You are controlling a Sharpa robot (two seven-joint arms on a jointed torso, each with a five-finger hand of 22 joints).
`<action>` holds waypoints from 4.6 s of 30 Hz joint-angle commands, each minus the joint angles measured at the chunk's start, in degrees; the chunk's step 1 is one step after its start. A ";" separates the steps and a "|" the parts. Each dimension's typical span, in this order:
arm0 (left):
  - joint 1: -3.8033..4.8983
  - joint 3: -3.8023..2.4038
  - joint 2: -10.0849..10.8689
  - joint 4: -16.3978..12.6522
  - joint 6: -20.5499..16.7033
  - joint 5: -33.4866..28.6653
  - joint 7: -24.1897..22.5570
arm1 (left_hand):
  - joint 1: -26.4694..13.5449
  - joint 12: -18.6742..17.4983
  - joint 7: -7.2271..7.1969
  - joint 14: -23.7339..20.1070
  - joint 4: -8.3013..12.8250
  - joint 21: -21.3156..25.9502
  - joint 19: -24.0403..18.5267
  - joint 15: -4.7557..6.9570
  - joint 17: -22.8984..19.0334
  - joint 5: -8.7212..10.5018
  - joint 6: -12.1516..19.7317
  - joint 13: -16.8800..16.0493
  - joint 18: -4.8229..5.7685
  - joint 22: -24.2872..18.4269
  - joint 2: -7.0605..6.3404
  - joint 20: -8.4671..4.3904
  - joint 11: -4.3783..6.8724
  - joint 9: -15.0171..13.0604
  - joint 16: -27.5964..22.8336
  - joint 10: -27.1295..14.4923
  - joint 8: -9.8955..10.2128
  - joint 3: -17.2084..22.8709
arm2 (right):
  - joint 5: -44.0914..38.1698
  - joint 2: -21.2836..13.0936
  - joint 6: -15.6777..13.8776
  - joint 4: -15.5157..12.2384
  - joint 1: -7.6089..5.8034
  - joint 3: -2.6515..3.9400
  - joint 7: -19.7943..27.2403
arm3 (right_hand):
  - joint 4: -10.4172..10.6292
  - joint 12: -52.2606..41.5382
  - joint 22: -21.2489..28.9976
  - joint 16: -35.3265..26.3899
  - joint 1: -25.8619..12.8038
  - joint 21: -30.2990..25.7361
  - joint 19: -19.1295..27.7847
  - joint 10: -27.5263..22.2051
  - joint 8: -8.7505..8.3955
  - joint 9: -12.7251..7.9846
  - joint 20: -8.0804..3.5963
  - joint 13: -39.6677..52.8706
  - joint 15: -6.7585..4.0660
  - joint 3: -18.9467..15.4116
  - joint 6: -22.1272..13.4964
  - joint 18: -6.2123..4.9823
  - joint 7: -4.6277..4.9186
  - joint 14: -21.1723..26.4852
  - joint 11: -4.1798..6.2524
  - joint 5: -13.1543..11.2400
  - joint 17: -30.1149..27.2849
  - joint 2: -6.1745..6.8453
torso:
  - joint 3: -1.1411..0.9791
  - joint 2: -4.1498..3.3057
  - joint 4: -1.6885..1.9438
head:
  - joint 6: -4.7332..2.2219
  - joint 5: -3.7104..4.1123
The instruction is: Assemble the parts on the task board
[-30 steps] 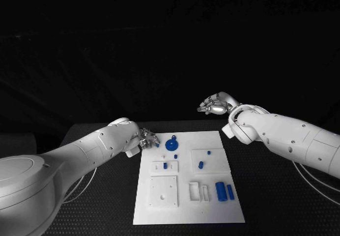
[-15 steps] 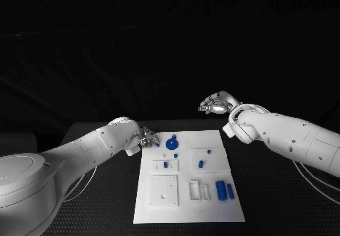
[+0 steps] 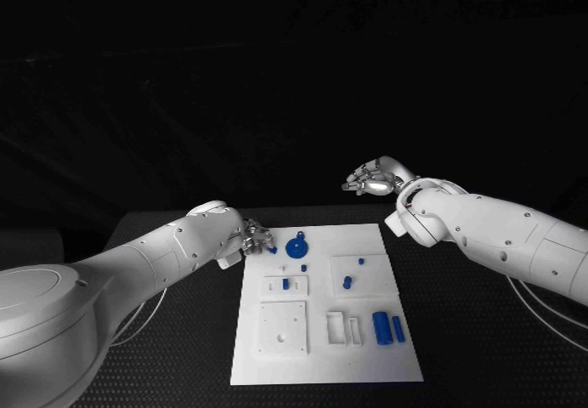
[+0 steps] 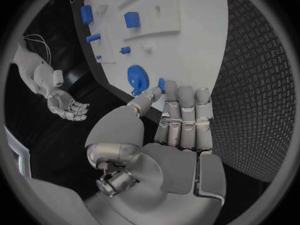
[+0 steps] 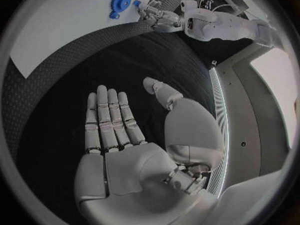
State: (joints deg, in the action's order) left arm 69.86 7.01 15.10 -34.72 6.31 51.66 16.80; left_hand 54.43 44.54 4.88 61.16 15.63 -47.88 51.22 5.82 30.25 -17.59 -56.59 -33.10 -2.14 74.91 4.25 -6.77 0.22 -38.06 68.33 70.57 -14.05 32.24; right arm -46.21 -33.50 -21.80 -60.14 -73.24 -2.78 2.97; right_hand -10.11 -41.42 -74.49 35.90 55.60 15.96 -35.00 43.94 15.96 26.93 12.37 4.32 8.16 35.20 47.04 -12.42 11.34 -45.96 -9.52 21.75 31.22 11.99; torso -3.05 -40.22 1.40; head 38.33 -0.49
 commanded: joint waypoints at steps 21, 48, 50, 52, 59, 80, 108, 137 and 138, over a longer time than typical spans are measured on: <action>0.96 -0.02 7.95 -12.03 -15.29 -4.99 -1.67 | -0.36 0.96 -2.61 5.82 1.07 -2.81 3.73 2.23 1.40 -16.83 -5.92 -0.96 0.32 1.24 -2.30 -6.36 3.90 -5.40 2.01 7.24 -5.67 -0.38 | 0.25 -0.97 0.59 0.12 -0.02 0.02 0.73 | 0.28 0.39 -0.13 -0.42 -0.35 -0.31 0.28 0.60 0.26 -0.10 0.24 -0.16 0.12 -0.08 -0.39 0.30 0.14 0.30 0.00 0.24 -0.09 -0.05 | 0.20 0.46 0.51 | 0.13 -0.06; -1.03 5.36 25.41 -43.27 -33.31 1.28 -2.09 | 0.21 1.07 -3.82 8.64 1.02 -4.26 6.25 3.50 1.90 -20.31 -8.95 -1.42 -0.19 1.12 -5.78 -7.41 5.03 -6.35 2.32 9.90 -5.96 -0.31 | 0.32 -2.07 0.55 0.33 -0.01 0.00 0.53 | 0.25 0.47 -0.20 -0.46 -0.30 -0.42 0.27 0.66 0.28 -0.11 0.24 -0.23 0.13 -0.10 -0.38 0.29 0.13 0.31 0.02 0.28 -0.14 -0.01 | 0.17 2.20 1.85 | 2.05 -0.47; -1.25 6.30 25.99 -44.41 -33.41 1.28 -2.02 | 0.24 1.13 -3.88 8.78 0.99 -4.33 6.35 3.51 1.96 -20.16 -9.23 -1.48 -0.18 1.12 -5.99 -7.44 5.10 -6.38 2.38 10.02 -5.98 -0.38 | 0.32 -2.12 0.54 0.32 -0.01 0.00 0.52 | 0.24 0.48 -0.21 -0.46 -0.29 -0.43 0.27 0.67 0.28 -0.11 0.24 -0.23 0.13 -0.10 -0.38 0.28 0.13 0.31 0.02 0.29 -0.14 0.00 | 0.10 2.27 1.88 | 2.26 -0.45; -1.91 6.31 26.33 -45.23 -33.59 1.30 -1.91 | 0.25 1.19 -3.96 8.87 0.95 -4.38 6.45 3.52 2.01 -19.79 -9.64 -1.56 -0.18 1.11 -6.22 -7.47 5.14 -6.43 2.39 10.11 -6.05 -0.46 | 0.32 -2.24 0.53 0.27 -0.01 0.00 0.51 | 0.24 0.48 -0.22 -0.47 -0.29 -0.44 0.27 0.67 0.28 -0.11 0.24 -0.24 0.13 -0.10 -0.37 0.28 0.13 0.31 0.02 0.30 -0.14 0.00 | 0.07 2.33 1.95 | 2.47 -0.43; -3.11 6.41 26.09 -46.38 -33.47 1.33 -1.27 | 0.24 1.32 -4.04 9.02 0.90 -4.45 6.54 3.50 2.11 -19.31 -10.12 -1.69 -0.17 1.12 -6.49 -7.51 5.20 -6.49 2.46 10.28 -6.11 -0.58 | 0.32 -2.22 0.50 0.25 -0.01 0.00 0.47 | 0.23 0.50 -0.24 -0.47 -0.26 -0.47 0.26 0.70 0.30 -0.11 0.24 -0.25 0.13 -0.09 -0.36 0.28 0.12 0.31 0.03 0.32 -0.15 -0.01 | 0.08 2.28 1.95 | 2.60 -0.70; -4.08 6.80 21.07 -41.46 -32.56 4.18 1.13 | -0.15 2.95 -4.56 9.82 0.73 -5.27 7.22 3.75 3.09 -17.91 -12.02 -2.81 -0.22 1.28 -6.87 -7.77 5.63 -6.96 3.79 11.14 -6.52 -1.00 | 0.30 -2.12 0.49 -0.20 -0.01 0.00 0.50 | 0.24 0.55 -0.31 -0.49 -0.24 -0.56 0.23 0.76 0.31 -0.12 0.25 -0.29 0.14 -0.10 -0.35 0.27 0.12 0.30 0.04 0.37 -0.19 -0.03 | 0.04 2.12 1.91 | 2.89 -0.30; -4.80 6.79 19.03 -39.32 -30.12 8.39 2.68 | -0.32 4.18 -4.79 9.81 0.68 -5.97 7.37 4.07 3.75 -17.46 -12.62 -3.64 -0.27 1.30 -7.06 -7.97 5.85 -7.25 4.73 10.99 -6.55 -0.99 | 0.28 -2.21 0.48 -0.58 -0.01 0.00 0.51 | 0.27 0.64 -0.41 -0.51 -0.24 -0.69 0.19 0.83 0.34 -0.14 0.27 -0.33 0.14 -0.13 -0.34 0.26 0.11 0.29 0.04 0.42 -0.23 -0.03 | 0.13 2.06 1.93 | 3.34 -0.03; -5.39 6.79 17.92 -38.21 -29.62 9.74 2.91 | -0.38 4.90 -4.83 9.64 0.47 -6.61 7.29 4.27 4.05 -13.94 -12.82 -4.06 -0.32 1.24 -7.15 -8.14 5.88 -7.48 5.18 10.61 -6.35 -0.88 | 0.28 -2.31 0.55 -0.80 -0.01 0.00 0.52 | 0.29 0.71 -0.51 -0.52 -0.24 -0.83 0.15 0.90 0.35 -0.16 0.28 -0.36 0.15 -0.16 -0.33 0.25 0.11 0.27 0.05 0.46 -0.26 -0.03 | 0.11 2.00 1.90 | 3.37 0.22; -5.42 6.79 17.92 -38.23 -29.60 9.74 2.91 | -0.36 4.92 -4.83 9.63 0.47 -6.62 7.28 4.27 4.05 -13.80 -12.82 -4.07 -0.32 1.23 -7.15 -8.14 5.88 -7.49 5.19 10.61 -6.34 -0.86 | 0.28 -2.31 0.57 -0.79 -0.01 0.00 0.52 | 0.29 0.72 -0.51 -0.52 -0.24 -0.83 0.15 0.90 0.35 -0.16 0.28 -0.36 0.15 -0.16 -0.33 0.25 0.11 0.27 0.05 0.46 -0.26 -0.03 | 0.11 2.00 1.90 | 3.37 0.22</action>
State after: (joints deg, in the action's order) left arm 64.73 13.67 33.22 -72.93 -24.41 60.89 19.50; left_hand 53.34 49.26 2.65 68.61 16.22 -54.15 58.27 7.00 34.23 -31.65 -66.58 -37.13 -1.81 74.91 -2.90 -9.29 2.58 -36.40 73.26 78.23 -14.50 31.15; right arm -45.88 -35.82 -21.75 -60.84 -73.24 -2.80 3.00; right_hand -10.11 -40.98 -74.94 35.67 55.60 15.51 -35.00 44.35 15.95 26.87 12.37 4.06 8.16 35.20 47.04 -12.42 11.34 -45.96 -9.52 21.97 31.04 11.99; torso -2.94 -38.20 3.31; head 41.75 -0.27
